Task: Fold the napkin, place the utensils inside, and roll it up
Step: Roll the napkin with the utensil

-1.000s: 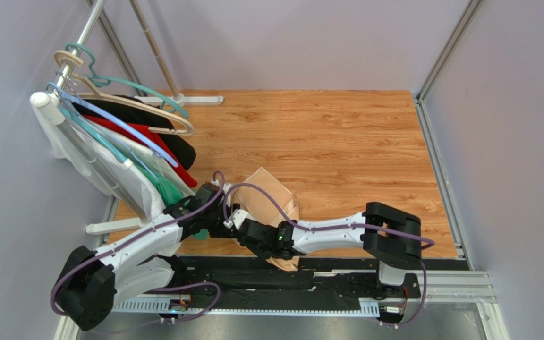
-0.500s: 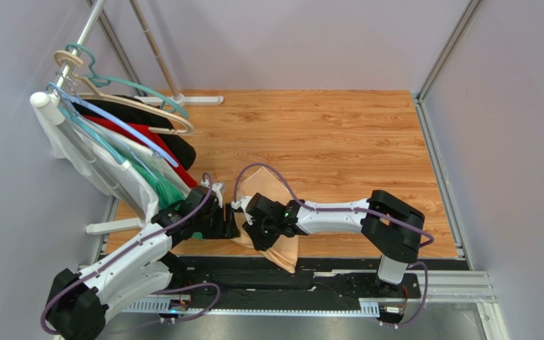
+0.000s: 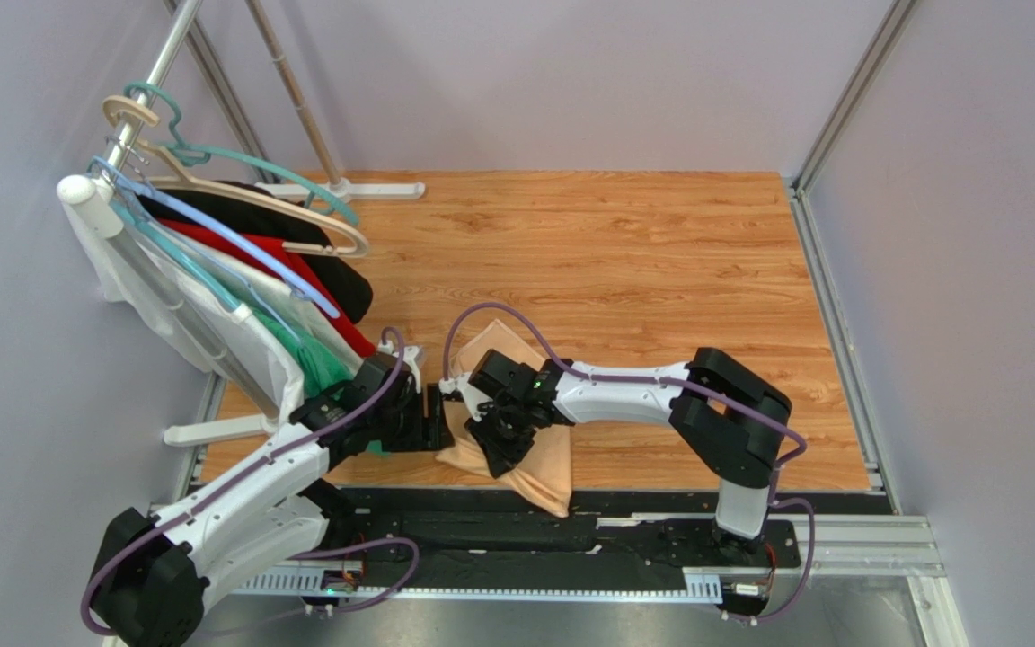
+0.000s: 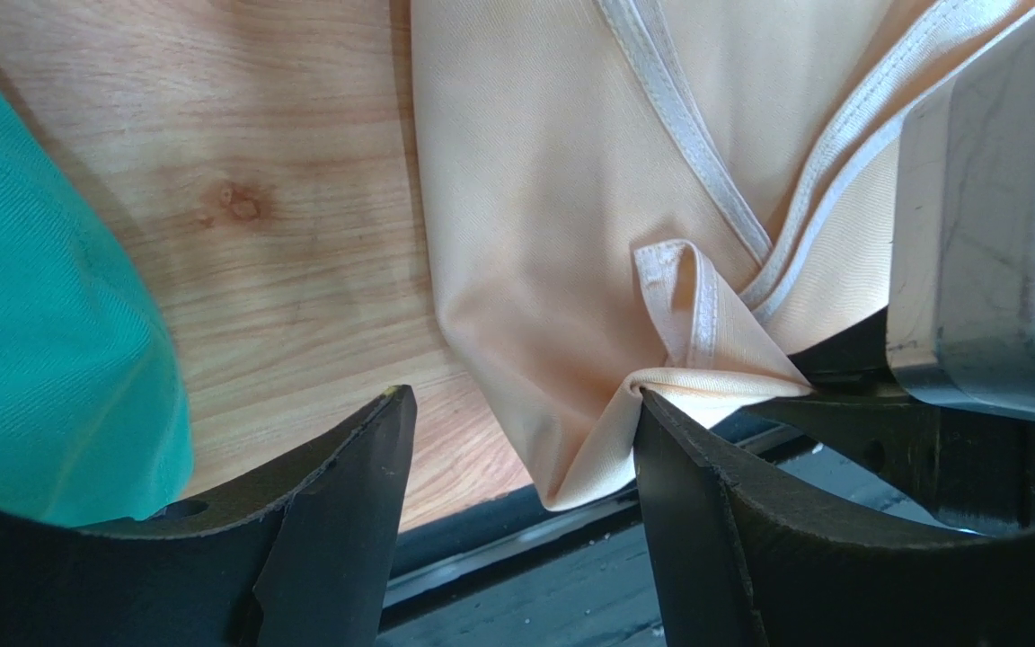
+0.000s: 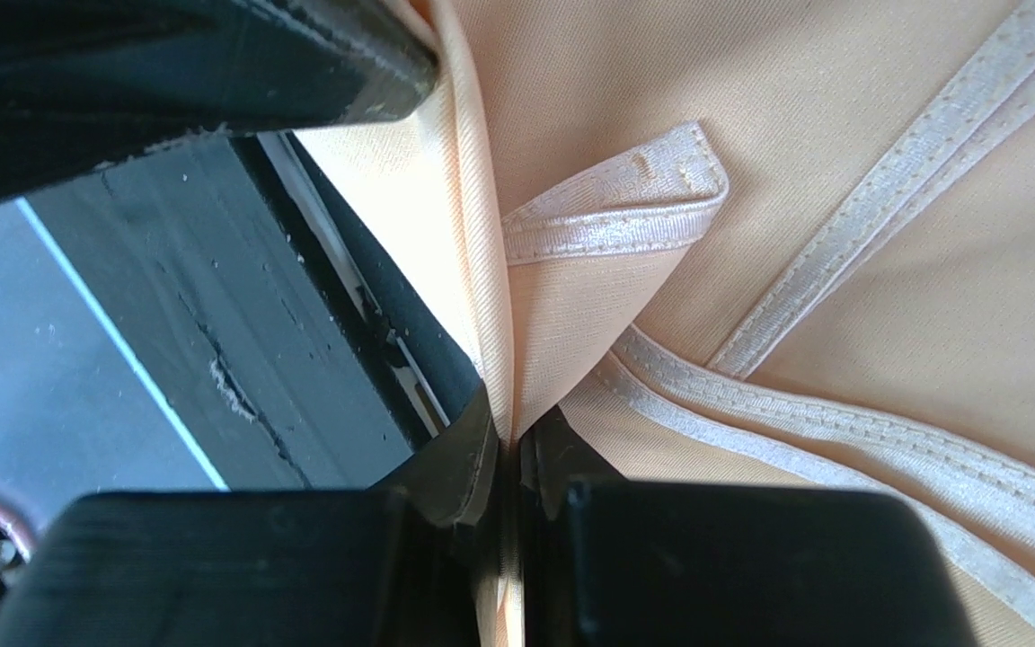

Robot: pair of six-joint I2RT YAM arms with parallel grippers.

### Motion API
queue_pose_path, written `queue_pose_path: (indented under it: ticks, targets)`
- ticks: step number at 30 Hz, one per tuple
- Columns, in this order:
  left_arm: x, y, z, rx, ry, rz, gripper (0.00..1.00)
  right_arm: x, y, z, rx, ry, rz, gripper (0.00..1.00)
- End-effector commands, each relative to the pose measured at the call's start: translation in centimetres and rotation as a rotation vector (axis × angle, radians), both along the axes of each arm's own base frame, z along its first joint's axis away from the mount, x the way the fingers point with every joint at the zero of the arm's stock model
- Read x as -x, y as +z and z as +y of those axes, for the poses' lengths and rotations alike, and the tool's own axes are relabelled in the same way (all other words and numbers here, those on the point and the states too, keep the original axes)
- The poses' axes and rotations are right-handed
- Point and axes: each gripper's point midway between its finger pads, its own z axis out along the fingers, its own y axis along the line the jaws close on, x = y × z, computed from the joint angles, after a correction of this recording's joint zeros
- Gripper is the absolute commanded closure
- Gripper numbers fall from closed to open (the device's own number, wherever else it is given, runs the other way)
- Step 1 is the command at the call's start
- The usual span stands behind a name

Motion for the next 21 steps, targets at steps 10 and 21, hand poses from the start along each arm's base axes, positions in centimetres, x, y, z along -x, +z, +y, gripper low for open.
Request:
queue_pose_path:
  ticks: [10, 21]
  targets:
    - [-1.4, 3.5, -4.7, 0.241, -0.110, -0.152, 0.28, 0.3, -4.4, -4.8, 0.209, -0.056, 0.152, 0.95]
    - [-0.1, 2.2, -2.9, 0.214, -0.030, -0.115, 0.29, -0.3, -4.1, -4.8, 0.169, -0.078, 0.237, 0.96]
